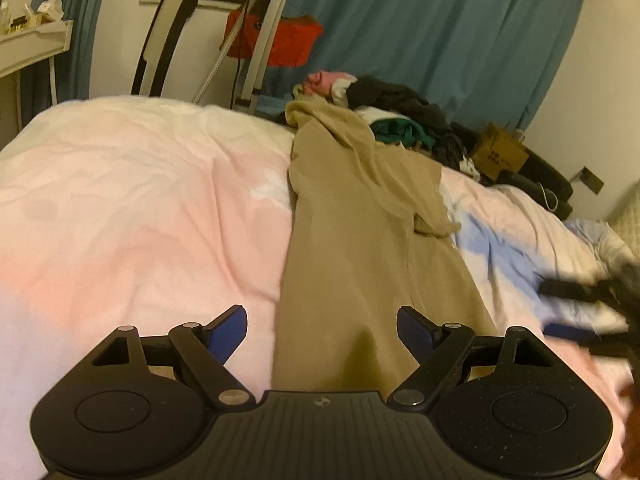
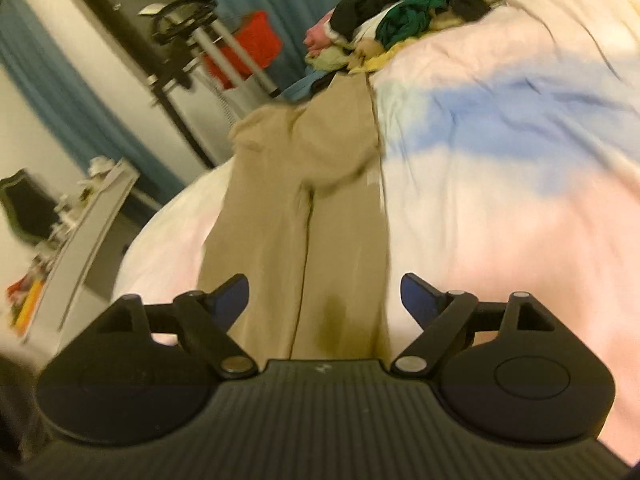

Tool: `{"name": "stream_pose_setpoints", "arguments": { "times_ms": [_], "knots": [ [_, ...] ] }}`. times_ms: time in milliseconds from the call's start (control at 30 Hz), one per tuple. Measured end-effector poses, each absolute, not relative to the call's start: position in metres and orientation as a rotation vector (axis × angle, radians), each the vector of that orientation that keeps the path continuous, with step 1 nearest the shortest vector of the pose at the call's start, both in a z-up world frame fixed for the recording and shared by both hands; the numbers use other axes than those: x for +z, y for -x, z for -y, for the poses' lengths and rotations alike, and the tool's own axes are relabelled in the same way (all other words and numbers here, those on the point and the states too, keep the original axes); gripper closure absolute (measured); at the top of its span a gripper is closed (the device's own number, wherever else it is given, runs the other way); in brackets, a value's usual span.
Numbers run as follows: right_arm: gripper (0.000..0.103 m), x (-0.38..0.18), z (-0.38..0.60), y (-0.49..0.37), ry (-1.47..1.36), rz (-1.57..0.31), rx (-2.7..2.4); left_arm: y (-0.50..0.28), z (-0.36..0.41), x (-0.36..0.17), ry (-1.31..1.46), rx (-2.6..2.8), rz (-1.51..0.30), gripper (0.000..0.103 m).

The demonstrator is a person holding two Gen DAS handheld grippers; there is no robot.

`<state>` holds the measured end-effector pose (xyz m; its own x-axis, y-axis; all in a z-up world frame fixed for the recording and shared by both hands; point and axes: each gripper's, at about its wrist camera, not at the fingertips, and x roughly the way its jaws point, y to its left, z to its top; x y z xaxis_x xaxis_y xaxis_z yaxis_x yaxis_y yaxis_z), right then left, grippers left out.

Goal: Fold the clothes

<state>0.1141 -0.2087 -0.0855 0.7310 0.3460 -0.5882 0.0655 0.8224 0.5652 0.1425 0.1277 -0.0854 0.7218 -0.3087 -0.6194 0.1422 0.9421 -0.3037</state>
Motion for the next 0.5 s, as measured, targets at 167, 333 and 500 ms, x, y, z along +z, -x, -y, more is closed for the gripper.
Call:
{"name": "stream_pose_setpoints", "arguments": {
  "times_ms": [167,333,500],
  "knots": [
    [0.016,-0.123,0.230,-0.049,-0.820,-0.850,0.158,-0.119,-0.130,-0.080,0.318,-0.240,-0.793,0.021],
    [0.018,-0.148,0.233,-0.038,-0.989,-0.908,0.178,-0.107,-0.135,-0.085,0.348,-0.170,-0.863,0.021],
    [0.019,-0.156,0.230,-0.039,-0.982,-0.952,0.190,-0.094,-0.152,-0.104,0.435,-0.142,-1.005,0.025]
  ]
}}
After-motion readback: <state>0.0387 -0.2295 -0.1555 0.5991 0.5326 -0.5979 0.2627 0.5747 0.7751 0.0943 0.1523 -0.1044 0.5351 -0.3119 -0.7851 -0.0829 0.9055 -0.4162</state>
